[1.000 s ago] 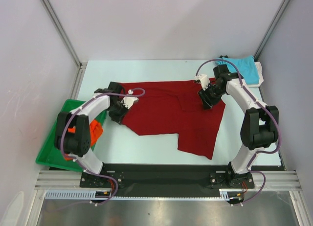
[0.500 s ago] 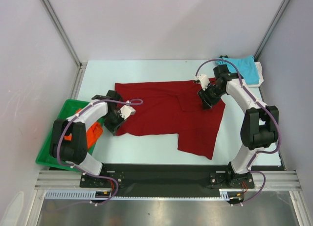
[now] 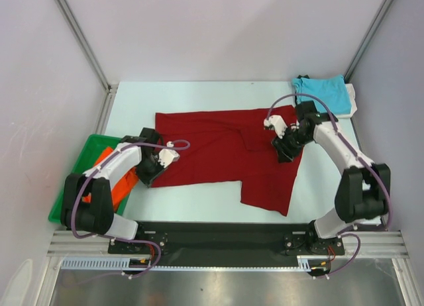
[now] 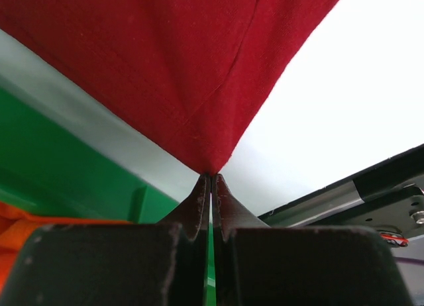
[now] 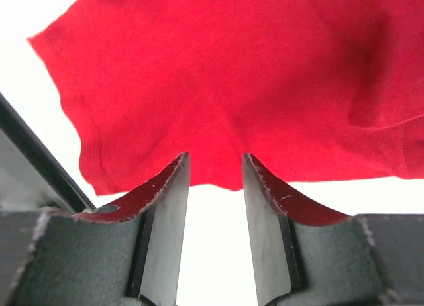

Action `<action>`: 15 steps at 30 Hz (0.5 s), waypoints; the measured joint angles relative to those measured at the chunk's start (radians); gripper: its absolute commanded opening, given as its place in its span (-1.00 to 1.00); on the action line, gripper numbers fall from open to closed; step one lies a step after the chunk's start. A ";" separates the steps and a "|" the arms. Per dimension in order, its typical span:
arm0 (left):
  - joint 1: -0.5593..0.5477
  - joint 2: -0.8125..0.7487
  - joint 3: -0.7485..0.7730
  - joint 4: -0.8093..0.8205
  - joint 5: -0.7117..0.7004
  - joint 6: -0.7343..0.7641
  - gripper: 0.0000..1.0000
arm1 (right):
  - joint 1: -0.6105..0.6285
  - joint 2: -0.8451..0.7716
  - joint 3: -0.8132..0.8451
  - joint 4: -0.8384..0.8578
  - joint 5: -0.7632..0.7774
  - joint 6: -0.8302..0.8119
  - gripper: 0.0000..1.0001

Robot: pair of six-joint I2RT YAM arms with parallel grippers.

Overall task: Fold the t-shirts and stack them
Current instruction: Fold the tshirt

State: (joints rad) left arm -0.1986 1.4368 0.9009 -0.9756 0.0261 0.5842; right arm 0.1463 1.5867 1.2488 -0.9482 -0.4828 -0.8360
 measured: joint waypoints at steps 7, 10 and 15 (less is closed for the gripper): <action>0.001 0.008 -0.044 0.061 -0.010 -0.013 -0.99 | 0.056 -0.407 -0.326 -0.033 0.003 -0.250 -0.15; 0.001 0.030 -0.050 0.084 -0.015 -0.030 -0.99 | 0.061 -0.555 -0.459 -0.047 0.014 -0.370 -0.15; 0.001 0.064 -0.057 0.115 -0.018 -0.054 -0.99 | 0.061 -0.658 -0.605 -0.080 0.040 -0.520 -0.15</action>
State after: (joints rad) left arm -0.1978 1.5009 0.8440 -0.8608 0.0082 0.5301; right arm 0.2077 0.9291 0.6437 -1.0286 -0.4427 -1.3556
